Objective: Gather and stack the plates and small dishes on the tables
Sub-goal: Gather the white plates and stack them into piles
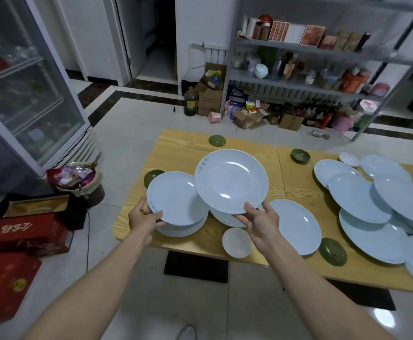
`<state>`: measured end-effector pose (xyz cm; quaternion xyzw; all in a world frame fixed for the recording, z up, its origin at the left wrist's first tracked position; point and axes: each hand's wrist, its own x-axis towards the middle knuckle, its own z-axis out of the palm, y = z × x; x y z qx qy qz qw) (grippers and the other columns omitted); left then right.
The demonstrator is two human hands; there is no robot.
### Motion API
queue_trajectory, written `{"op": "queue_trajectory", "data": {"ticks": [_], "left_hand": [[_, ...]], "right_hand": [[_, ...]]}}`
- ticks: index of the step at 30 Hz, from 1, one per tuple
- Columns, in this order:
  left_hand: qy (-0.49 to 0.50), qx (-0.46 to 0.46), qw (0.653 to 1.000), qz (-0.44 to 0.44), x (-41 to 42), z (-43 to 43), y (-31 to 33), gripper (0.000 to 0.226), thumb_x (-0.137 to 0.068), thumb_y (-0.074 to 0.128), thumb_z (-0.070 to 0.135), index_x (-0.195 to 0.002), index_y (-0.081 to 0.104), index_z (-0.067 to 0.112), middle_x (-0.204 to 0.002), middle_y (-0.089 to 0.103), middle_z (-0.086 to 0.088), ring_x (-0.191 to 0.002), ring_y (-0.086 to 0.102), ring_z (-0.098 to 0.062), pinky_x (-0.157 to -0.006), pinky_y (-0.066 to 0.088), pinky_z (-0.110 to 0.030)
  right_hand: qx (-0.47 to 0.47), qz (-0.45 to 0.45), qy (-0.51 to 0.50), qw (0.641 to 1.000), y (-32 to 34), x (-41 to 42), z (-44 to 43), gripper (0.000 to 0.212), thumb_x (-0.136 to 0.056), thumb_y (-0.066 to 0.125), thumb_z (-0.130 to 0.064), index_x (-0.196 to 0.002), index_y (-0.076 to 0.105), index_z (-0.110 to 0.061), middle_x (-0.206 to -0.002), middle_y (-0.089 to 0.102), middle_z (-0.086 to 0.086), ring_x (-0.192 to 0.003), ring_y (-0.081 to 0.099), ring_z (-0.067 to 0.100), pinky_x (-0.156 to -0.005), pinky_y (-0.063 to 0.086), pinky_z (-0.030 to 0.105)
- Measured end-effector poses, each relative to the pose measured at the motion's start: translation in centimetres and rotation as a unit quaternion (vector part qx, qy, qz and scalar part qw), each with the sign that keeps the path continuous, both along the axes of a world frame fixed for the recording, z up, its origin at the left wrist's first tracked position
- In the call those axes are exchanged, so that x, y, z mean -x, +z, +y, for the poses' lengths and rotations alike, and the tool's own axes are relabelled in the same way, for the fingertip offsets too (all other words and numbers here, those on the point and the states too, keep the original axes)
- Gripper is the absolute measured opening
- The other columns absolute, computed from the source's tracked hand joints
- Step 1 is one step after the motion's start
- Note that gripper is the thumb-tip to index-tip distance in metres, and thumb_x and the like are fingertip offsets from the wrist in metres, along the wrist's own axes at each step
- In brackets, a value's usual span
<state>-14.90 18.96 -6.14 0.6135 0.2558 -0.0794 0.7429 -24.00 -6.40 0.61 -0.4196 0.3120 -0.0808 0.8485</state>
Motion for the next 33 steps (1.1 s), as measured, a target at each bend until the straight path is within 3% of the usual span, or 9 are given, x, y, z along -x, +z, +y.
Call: {"op": "queue_trajectory", "data": {"ticks": [5, 11, 15, 20, 27, 33], "left_hand": [[-0.019, 0.008, 1.000, 0.007, -1.0, 0.8, -1.4, 0.080, -0.079, 0.065, -0.020, -0.147, 0.041, 0.015, -0.116, 0.063, -0.017, -0.104, 0.064, -0.032, -0.060, 0.061, -0.034], [-0.044, -0.012, 0.999, 0.010, -1.6, 2.3, -3.0, 0.078, -0.080, 0.069, -0.014, -0.147, 0.042, 0.014, -0.115, 0.065, -0.015, -0.100, 0.066, -0.028, -0.077, 0.060, -0.044], [-0.071, -0.028, 0.997, -0.014, -1.6, 2.9, -3.2, 0.066, -0.086, 0.066, -0.009, -0.144, 0.045, 0.013, -0.130, 0.058, -0.007, -0.108, 0.061, -0.024, -0.081, 0.059, -0.047], [-0.096, -0.048, 0.994, -0.030, -1.6, 3.5, -3.8, 0.053, -0.096, 0.056, 0.000, -0.146, 0.043, 0.013, -0.148, 0.046, 0.001, -0.087, 0.071, -0.018, -0.073, 0.062, -0.038], [-0.120, -0.040, 0.992, -0.024, -1.5, 4.0, -3.6, 0.054, -0.096, 0.054, -0.003, -0.146, 0.043, 0.013, -0.154, 0.038, -0.001, -0.086, 0.072, -0.020, -0.068, 0.062, -0.033], [-0.136, -0.056, 0.989, -0.016, -1.4, 4.6, -3.6, 0.053, -0.096, 0.054, -0.002, -0.145, 0.044, 0.016, -0.147, 0.046, -0.005, -0.068, 0.071, -0.017, -0.071, 0.062, -0.036]], "right_hand": [[-0.001, 0.023, 0.005, 1.000, -1.7, -0.6, 1.7, 0.060, -0.094, 0.056, 0.010, -0.147, 0.043, -0.012, -0.124, 0.064, 0.014, -0.112, 0.064, 0.037, -0.078, 0.061, 0.047], [0.006, 0.060, 0.032, 0.998, -3.6, -2.0, 4.3, 0.058, -0.093, 0.058, 0.009, -0.146, 0.047, -0.014, -0.123, 0.066, 0.012, -0.107, 0.067, 0.031, -0.085, 0.059, 0.047], [0.003, 0.077, 0.047, 0.996, -4.6, -2.8, 6.7, 0.058, -0.093, 0.059, 0.008, -0.146, 0.047, -0.014, -0.117, 0.067, 0.009, -0.100, 0.070, 0.029, -0.077, 0.061, 0.042], [0.005, 0.088, 0.070, 0.994, -5.7, -3.4, 8.4, 0.055, -0.093, 0.060, 0.007, -0.143, 0.048, -0.012, -0.122, 0.065, 0.011, -0.105, 0.068, 0.031, -0.070, 0.062, 0.039], [0.027, 0.106, 0.082, 0.991, -6.9, -4.4, 9.7, 0.054, -0.095, 0.058, 0.007, -0.145, 0.046, -0.011, -0.135, 0.058, 0.012, -0.113, 0.063, 0.035, -0.070, 0.063, 0.041], [0.105, 0.125, 0.093, 0.982, -7.3, -5.2, 9.8, 0.052, -0.093, 0.062, 0.002, -0.143, 0.050, -0.009, -0.132, 0.058, 0.009, -0.093, 0.070, 0.024, -0.072, 0.063, 0.037]]}}
